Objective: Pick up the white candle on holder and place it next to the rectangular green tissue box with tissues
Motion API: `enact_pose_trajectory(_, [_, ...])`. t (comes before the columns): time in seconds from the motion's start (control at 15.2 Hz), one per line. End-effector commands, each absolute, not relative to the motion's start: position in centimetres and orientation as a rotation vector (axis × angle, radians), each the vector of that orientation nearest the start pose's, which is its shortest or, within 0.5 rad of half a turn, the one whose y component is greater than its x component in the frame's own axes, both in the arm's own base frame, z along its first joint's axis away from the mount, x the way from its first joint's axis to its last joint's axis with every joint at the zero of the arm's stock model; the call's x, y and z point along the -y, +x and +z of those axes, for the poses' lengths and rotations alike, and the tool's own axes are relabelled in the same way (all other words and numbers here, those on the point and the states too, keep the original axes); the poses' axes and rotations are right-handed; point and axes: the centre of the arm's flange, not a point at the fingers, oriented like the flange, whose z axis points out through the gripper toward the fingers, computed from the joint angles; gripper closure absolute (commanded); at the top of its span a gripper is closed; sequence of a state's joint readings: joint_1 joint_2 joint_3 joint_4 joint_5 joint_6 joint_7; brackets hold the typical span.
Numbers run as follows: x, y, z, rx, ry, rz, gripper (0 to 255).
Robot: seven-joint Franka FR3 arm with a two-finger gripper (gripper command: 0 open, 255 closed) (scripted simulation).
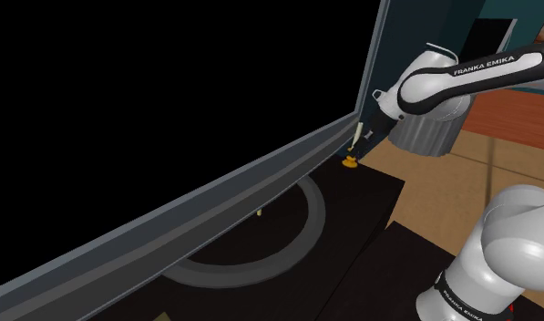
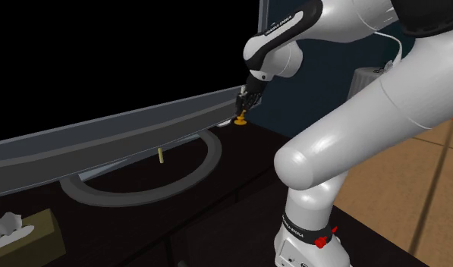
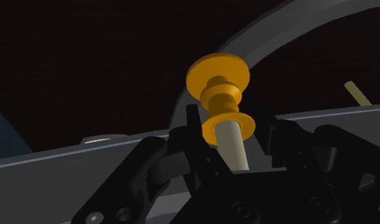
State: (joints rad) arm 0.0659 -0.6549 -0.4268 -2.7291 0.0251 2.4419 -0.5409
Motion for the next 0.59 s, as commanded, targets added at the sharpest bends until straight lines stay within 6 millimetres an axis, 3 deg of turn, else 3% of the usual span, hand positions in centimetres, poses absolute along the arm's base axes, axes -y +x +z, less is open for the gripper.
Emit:
enact_pose_trajectory(0.0, [12.9, 35.3, 44.4, 0.299, -2.945, -0.602, 255])
enact_pose_trajectory(0.53, [12.9, 35.3, 48.6, 0.299, -2.945, -0.602, 255])
